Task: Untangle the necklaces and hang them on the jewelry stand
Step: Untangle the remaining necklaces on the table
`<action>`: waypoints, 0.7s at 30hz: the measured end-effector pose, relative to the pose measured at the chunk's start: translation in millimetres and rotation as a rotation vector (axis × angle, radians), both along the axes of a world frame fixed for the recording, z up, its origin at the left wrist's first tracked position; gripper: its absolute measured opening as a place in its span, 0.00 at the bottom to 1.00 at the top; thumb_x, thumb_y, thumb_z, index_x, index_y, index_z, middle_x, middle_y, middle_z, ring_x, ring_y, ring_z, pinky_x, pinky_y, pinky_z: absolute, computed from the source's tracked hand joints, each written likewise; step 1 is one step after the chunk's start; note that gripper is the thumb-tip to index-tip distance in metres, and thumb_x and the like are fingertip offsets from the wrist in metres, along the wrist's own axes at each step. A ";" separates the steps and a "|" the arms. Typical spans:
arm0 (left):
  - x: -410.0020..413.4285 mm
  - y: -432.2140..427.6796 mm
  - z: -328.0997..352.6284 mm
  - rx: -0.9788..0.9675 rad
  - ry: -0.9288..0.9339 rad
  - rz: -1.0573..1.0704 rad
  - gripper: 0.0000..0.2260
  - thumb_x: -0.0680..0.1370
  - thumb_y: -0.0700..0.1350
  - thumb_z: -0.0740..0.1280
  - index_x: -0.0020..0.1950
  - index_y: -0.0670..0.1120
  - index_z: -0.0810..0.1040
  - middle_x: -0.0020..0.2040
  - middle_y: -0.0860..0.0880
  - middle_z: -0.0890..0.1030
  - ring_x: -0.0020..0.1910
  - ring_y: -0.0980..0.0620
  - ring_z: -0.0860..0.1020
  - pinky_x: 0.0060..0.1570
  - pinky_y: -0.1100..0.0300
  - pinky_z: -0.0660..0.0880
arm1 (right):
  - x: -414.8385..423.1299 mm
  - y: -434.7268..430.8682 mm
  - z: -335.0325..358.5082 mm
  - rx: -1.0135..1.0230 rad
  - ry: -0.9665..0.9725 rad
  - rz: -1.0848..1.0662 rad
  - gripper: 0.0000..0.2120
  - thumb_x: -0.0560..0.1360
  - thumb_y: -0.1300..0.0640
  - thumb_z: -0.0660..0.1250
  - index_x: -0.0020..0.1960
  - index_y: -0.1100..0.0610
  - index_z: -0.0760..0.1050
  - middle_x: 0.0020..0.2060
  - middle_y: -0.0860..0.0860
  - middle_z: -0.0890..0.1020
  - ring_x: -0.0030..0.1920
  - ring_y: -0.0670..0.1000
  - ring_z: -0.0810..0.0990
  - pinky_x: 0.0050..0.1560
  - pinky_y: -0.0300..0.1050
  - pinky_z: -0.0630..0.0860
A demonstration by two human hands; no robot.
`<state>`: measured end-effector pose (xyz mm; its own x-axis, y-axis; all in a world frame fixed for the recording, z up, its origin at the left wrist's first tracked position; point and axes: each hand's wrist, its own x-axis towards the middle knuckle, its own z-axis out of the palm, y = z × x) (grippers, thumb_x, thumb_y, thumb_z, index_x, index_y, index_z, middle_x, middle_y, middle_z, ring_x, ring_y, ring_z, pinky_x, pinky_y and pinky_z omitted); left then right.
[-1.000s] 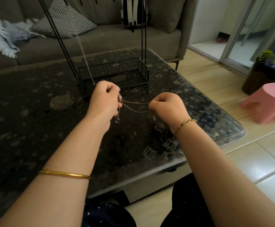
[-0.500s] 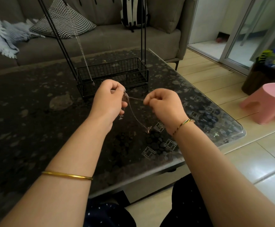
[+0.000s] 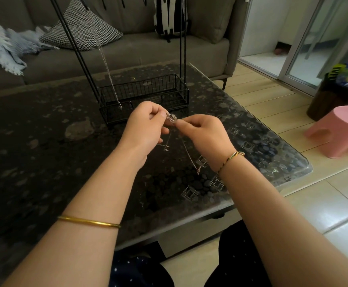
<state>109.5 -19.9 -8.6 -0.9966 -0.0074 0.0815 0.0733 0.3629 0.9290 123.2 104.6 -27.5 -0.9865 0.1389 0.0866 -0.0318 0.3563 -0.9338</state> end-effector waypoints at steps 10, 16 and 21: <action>-3.0 2.7 -1.8 0.032 -0.086 0.032 0.09 0.82 0.42 0.57 0.47 0.49 0.75 0.39 0.51 0.75 0.38 0.55 0.72 0.37 0.61 0.70 | 2.3 1.3 4.3 -0.167 -0.067 -0.006 0.06 0.75 0.58 0.69 0.39 0.55 0.77 0.29 0.46 0.74 0.23 0.39 0.69 0.22 0.30 0.65; -5.6 -1.4 -1.8 0.092 -0.175 0.030 0.10 0.81 0.41 0.59 0.45 0.49 0.77 0.35 0.51 0.72 0.34 0.55 0.69 0.35 0.60 0.68 | 2.6 5.8 4.0 -0.259 -0.083 -0.056 0.05 0.75 0.58 0.69 0.40 0.56 0.77 0.37 0.49 0.78 0.35 0.42 0.75 0.34 0.34 0.72; -3.0 -6.2 -0.6 0.158 -0.258 -0.043 0.10 0.82 0.45 0.59 0.46 0.48 0.80 0.25 0.56 0.68 0.28 0.58 0.66 0.32 0.62 0.67 | 1.0 8.9 4.8 -0.422 -0.106 -0.104 0.05 0.77 0.60 0.65 0.41 0.56 0.74 0.40 0.51 0.81 0.38 0.43 0.79 0.37 0.35 0.74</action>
<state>106.5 -26.1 -9.2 -0.9840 0.0428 -0.1728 -0.1599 0.2138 0.9637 124.2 113.5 -22.8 -0.9657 0.2395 -0.1000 0.0879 -0.0606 -0.9943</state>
